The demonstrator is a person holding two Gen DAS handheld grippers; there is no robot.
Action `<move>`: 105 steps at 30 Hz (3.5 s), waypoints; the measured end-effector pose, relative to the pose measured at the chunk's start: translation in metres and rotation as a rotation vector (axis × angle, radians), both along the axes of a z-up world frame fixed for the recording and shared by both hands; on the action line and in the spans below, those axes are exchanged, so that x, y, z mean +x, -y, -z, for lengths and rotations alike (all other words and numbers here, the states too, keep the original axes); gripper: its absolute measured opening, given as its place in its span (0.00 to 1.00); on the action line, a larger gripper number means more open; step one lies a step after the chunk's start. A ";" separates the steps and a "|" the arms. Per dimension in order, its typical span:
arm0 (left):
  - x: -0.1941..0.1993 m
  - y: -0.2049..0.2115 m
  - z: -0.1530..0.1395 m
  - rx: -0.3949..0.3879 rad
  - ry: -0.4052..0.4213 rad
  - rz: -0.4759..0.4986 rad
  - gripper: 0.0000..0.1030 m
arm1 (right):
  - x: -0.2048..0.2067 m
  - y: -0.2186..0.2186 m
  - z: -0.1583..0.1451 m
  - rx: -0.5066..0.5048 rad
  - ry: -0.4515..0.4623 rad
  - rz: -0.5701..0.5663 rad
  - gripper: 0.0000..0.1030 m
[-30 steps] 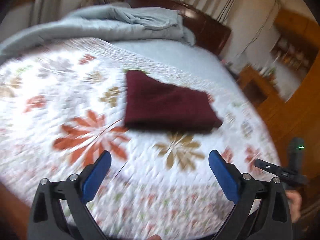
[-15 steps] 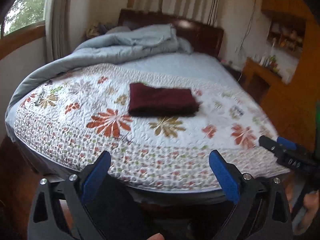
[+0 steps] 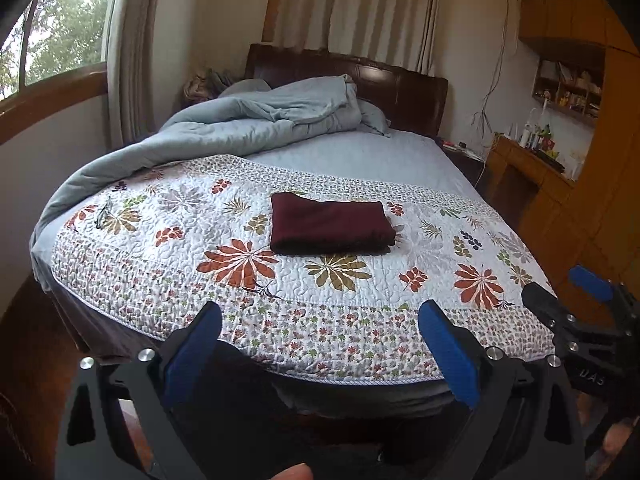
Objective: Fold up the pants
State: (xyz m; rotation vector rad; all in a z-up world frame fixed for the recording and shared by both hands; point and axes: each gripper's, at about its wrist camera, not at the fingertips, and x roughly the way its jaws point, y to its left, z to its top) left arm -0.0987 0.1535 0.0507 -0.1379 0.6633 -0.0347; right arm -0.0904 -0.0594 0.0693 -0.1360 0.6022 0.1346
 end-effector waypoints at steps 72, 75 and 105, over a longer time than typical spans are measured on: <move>0.021 0.010 0.008 0.064 -0.029 -0.079 0.96 | 0.038 0.009 0.032 0.052 -0.114 0.008 0.97; 0.019 0.011 0.006 0.070 -0.023 -0.081 0.96 | 0.036 0.010 0.031 0.054 -0.110 0.009 0.97; 0.021 0.017 0.008 0.103 -0.022 -0.088 0.96 | 0.041 0.004 0.038 0.039 -0.131 -0.001 0.97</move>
